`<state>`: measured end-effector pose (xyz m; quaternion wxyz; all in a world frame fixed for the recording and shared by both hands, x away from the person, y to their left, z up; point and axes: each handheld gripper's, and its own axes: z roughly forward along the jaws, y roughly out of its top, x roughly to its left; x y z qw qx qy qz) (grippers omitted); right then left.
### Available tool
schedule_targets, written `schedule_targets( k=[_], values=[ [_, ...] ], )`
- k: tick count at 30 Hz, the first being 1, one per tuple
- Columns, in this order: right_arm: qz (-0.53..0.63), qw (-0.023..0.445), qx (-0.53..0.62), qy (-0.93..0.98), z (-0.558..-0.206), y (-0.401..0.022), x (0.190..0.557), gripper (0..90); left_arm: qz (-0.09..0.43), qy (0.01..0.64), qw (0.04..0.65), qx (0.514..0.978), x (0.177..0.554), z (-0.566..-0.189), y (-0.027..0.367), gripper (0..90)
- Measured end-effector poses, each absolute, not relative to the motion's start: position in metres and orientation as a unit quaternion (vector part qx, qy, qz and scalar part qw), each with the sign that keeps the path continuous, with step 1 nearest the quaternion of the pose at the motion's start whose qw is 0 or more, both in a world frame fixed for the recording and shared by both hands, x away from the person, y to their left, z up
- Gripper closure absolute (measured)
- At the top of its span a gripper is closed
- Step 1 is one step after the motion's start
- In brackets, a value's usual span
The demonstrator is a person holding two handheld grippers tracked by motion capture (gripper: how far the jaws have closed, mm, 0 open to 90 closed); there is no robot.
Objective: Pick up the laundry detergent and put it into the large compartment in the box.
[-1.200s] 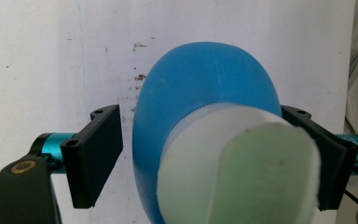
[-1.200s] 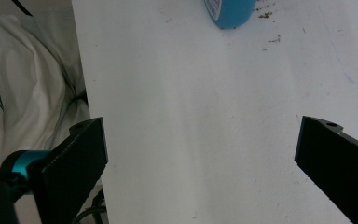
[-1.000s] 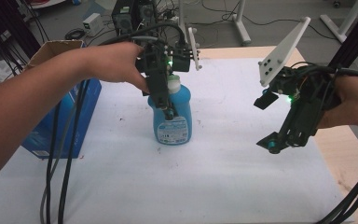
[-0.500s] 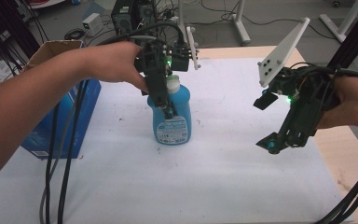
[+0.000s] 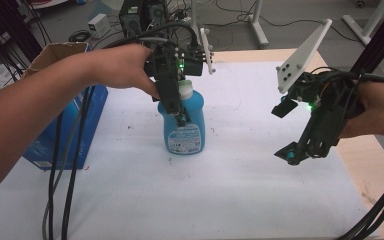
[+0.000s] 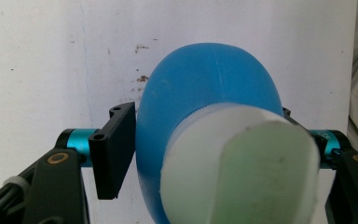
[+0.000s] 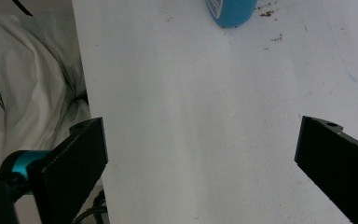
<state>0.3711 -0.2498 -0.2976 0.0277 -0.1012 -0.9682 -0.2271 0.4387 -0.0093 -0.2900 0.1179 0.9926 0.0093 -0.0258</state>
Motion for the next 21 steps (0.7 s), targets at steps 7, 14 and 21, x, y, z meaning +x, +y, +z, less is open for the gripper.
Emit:
schedule_targets(
  k=[7, 14, 21],
  values=[
    [-0.227, 0.028, -0.103, -0.968, -0.2984, -0.2499, 0.3709, 1.5, -0.029, 0.008, 0.118, 0.993, 0.4386, -0.2899, -0.0085, 34.2],
    [-0.228, 0.027, -0.102, -0.968, -0.2984, -0.2497, 0.3707, 1.5, -0.028, 0.005, 0.119, 0.993, 0.4378, -0.2895, -0.0085, 36.0],
    [-0.226, 0.028, -0.102, -0.968, -0.2981, -0.2495, 0.3705, 1.5, -0.026, 0.003, 0.121, 0.992, 0.4368, -0.2891, -0.0084, 37.6]
  ],
)
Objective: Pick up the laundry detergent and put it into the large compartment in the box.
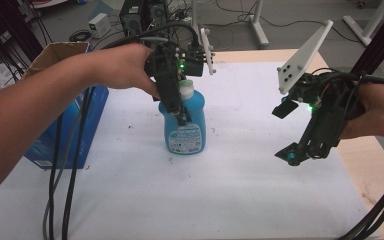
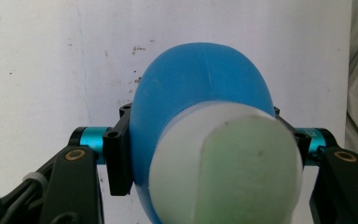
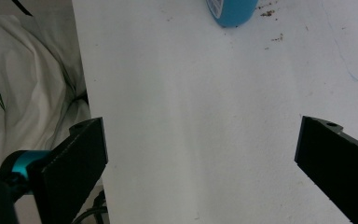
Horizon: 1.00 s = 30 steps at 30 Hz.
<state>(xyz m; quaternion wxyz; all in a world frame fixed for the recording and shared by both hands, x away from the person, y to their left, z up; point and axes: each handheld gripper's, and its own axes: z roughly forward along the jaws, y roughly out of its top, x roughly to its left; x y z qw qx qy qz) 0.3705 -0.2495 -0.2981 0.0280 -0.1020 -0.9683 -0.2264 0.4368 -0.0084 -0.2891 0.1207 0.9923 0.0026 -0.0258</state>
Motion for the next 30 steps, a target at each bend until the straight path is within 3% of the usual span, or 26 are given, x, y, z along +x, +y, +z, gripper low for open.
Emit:
schedule_targets(
  k=[15, 27, 30],
  values=[
    [-0.225, 0.029, -0.104, -0.968, -0.298, -0.251, 0.370, 1.5, -0.029, 0.015, 0.136, 0.990, 0.435, -0.275, -0.002, 37.8],
    [-0.227, 0.027, -0.100, -0.968, -0.296, -0.249, 0.368, 1.5, -0.018, 0.061, 0.143, 0.988, 0.424, -0.222, 0.013, 37.8],
    [-0.227, 0.026, -0.098, -0.969, -0.295, -0.249, 0.367, 1.5, -0.019, 0.098, 0.152, 0.983, 0.423, -0.197, 0.027, 37.8]
  ],
)
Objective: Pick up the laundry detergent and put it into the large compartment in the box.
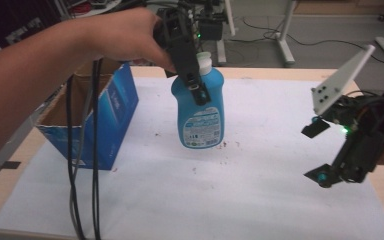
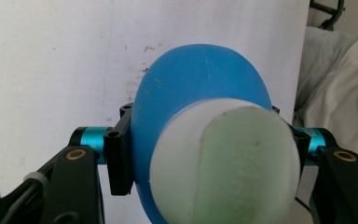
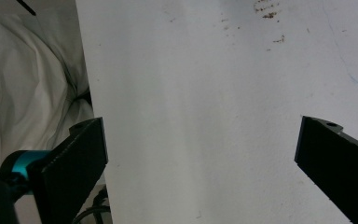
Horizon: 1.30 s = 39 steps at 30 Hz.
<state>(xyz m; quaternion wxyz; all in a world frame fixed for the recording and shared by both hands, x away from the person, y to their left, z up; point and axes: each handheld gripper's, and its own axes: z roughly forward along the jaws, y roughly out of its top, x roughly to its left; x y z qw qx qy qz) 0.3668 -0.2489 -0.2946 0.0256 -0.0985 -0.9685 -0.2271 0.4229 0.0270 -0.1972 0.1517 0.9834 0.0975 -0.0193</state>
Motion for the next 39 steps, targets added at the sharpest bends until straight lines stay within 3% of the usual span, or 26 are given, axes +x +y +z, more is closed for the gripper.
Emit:
schedule_targets(
  k=[16, 39],
  values=[
    [-0.224, 0.028, -0.092, -0.970, -0.293, -0.242, 0.369, 1.5, 0.024, 0.173, 0.159, 0.972, 0.414, -0.110, 0.099, 37.8],
    [-0.221, 0.030, -0.089, -0.971, -0.295, -0.231, 0.372, 1.5, 0.058, 0.255, 0.149, 0.953, 0.397, -0.087, 0.214, 37.8]
  ],
)
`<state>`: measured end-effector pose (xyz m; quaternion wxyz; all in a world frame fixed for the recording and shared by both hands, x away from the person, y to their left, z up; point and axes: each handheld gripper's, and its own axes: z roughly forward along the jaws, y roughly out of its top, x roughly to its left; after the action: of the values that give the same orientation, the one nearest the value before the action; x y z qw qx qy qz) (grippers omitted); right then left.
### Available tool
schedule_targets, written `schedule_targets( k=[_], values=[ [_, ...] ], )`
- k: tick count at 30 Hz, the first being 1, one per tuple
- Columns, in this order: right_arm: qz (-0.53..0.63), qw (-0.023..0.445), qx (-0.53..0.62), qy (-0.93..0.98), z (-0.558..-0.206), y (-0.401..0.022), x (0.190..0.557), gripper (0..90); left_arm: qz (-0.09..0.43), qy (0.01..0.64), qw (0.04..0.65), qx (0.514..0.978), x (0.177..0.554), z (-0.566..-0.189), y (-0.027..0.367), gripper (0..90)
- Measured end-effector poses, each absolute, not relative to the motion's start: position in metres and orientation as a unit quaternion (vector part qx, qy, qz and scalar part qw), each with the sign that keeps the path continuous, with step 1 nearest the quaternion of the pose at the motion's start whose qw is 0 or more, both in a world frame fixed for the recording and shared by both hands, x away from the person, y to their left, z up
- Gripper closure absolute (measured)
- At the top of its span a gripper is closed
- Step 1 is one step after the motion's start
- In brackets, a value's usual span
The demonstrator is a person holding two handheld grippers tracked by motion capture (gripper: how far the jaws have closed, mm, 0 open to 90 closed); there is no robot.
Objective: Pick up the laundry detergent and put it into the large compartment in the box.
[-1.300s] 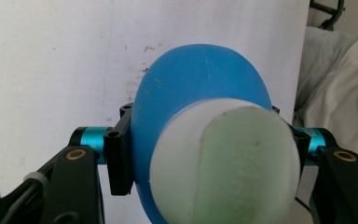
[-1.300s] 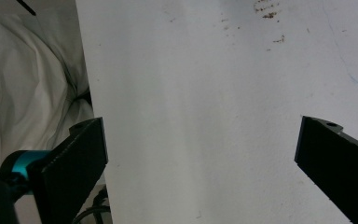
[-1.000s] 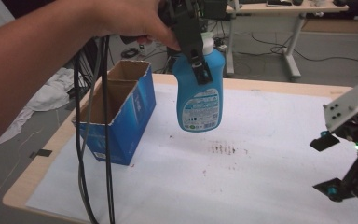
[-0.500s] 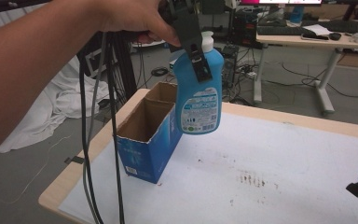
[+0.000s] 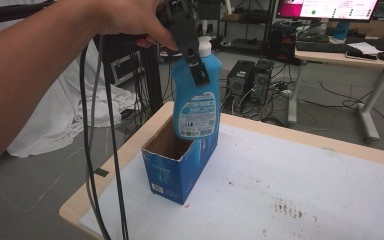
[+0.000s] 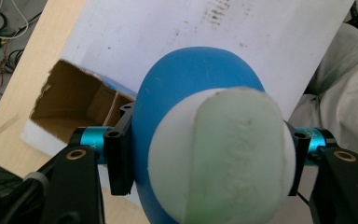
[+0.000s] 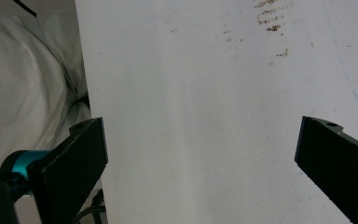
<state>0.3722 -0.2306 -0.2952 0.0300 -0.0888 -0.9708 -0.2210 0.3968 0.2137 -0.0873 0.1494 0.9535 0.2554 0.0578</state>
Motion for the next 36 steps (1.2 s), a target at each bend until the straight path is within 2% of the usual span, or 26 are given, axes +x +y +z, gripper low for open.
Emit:
schedule_targets(
  k=[11, 19, 36],
  values=[
    [-0.221, 0.030, -0.090, -0.971, -0.296, -0.229, 0.374, 1.5, 0.070, 0.274, 0.146, 0.948, 0.400, -0.100, 0.244, 37.8],
    [-0.220, 0.030, -0.097, -0.970, -0.297, -0.231, 0.375, 1.5, 0.076, 0.276, 0.131, 0.949, 0.406, -0.117, 0.252, 37.8],
    [-0.216, 0.036, -0.104, -0.970, -0.302, -0.234, 0.374, 1.5, 0.066, 0.268, 0.096, 0.956, 0.418, -0.203, 0.256, 37.8]
  ],
)
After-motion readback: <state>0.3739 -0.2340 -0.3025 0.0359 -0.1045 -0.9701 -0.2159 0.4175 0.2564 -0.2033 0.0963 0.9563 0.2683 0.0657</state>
